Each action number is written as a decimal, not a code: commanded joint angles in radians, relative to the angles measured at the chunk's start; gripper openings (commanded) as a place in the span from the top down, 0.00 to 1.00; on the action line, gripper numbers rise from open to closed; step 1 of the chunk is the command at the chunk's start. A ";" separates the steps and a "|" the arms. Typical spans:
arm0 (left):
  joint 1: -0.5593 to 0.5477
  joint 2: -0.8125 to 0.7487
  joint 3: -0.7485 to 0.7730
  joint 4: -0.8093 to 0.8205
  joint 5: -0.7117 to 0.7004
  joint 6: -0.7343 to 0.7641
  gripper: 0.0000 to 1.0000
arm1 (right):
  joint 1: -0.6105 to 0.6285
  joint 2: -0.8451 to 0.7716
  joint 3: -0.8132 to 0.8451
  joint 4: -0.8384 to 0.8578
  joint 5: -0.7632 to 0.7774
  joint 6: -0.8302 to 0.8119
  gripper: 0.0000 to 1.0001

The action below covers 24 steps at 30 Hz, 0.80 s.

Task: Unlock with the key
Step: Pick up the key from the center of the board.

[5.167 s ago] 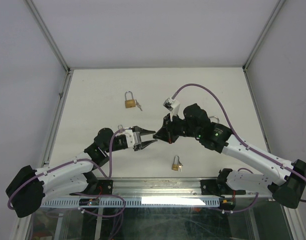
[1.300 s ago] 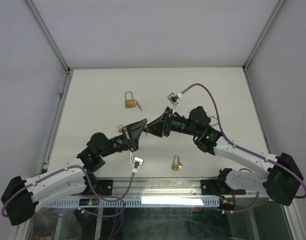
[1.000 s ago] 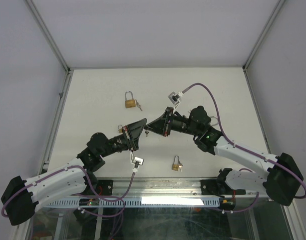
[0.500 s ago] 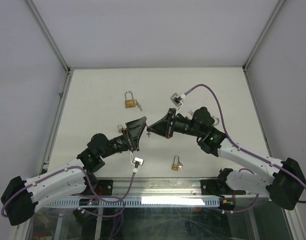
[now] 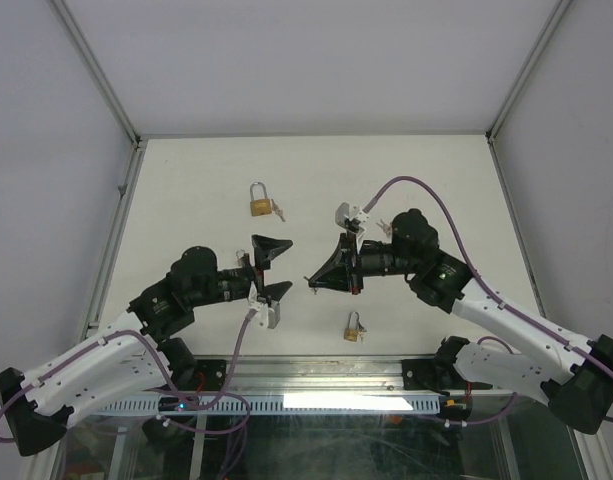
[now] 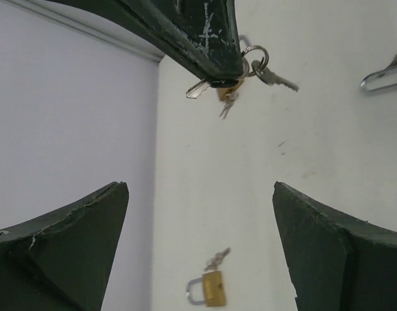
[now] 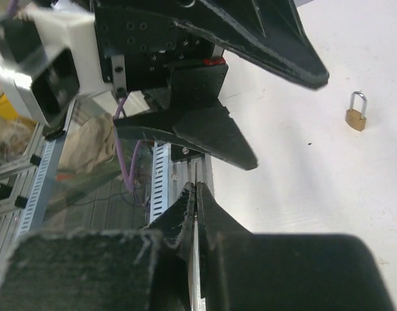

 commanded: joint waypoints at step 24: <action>-0.009 -0.053 -0.410 0.831 0.172 0.833 0.53 | 0.023 0.122 0.083 0.003 -0.026 0.331 1.00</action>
